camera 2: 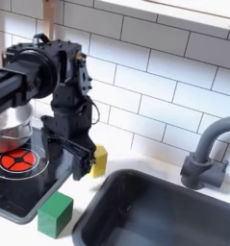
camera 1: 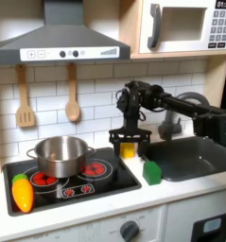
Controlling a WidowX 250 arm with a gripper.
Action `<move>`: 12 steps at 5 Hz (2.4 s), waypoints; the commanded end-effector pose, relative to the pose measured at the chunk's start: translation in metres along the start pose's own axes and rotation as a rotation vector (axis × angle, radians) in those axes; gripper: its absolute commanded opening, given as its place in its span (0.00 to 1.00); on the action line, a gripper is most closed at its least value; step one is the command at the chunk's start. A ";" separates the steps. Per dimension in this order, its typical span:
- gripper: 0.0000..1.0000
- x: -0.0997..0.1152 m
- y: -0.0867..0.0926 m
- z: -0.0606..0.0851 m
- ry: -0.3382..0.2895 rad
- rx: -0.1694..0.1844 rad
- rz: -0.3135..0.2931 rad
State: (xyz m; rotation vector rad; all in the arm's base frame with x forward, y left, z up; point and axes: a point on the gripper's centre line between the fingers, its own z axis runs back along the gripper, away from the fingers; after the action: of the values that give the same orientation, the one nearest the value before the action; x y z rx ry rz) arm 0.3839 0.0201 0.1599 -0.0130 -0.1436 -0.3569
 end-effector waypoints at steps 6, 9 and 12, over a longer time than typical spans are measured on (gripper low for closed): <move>1.00 0.032 -0.005 -0.005 -0.005 0.017 0.072; 1.00 0.037 0.000 -0.013 0.004 0.013 0.079; 0.00 0.037 0.001 -0.020 0.016 0.011 0.077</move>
State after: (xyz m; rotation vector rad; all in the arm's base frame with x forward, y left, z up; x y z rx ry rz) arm 0.4232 0.0058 0.1484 -0.0058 -0.1399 -0.2832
